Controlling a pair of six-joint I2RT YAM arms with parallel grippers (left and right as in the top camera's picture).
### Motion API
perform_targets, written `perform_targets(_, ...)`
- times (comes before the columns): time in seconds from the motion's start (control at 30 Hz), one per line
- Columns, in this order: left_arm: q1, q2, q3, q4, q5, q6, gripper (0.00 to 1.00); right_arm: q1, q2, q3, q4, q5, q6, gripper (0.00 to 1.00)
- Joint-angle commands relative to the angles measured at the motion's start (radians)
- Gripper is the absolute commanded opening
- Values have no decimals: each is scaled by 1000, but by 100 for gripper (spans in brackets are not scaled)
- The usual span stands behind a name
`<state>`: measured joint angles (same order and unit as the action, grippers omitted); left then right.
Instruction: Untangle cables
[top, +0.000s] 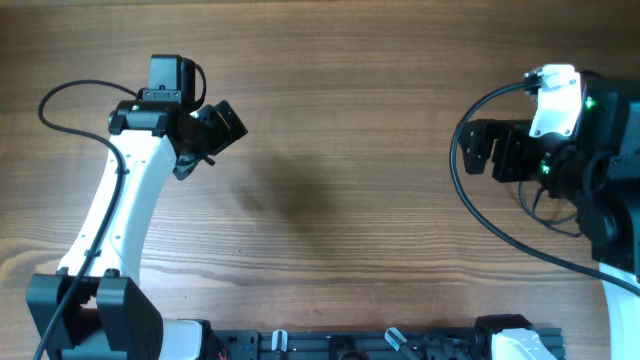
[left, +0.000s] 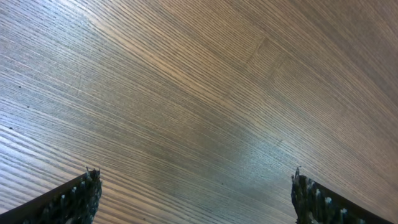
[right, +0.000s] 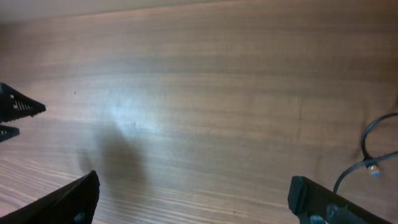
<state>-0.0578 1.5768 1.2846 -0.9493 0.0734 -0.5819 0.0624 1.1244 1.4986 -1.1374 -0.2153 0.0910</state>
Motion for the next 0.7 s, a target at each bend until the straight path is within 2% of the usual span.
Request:
perform_targets(0.0,3,-3,4,2,4,-10,100,4,-32,-52,119,24,-39,100)
perform_targets(0.27,3,-3,4,2,4,-10,100,4,-375,-415,519,43,-111,100)
perform_targets(0.5,3,-3,4,2,4,-10,100,0,-729,-848,951,42,-224,100)
perform_targets(0.67,3,-3,4,2,4,-10,100,-22,-932,-1164,1233,15,-219,100)
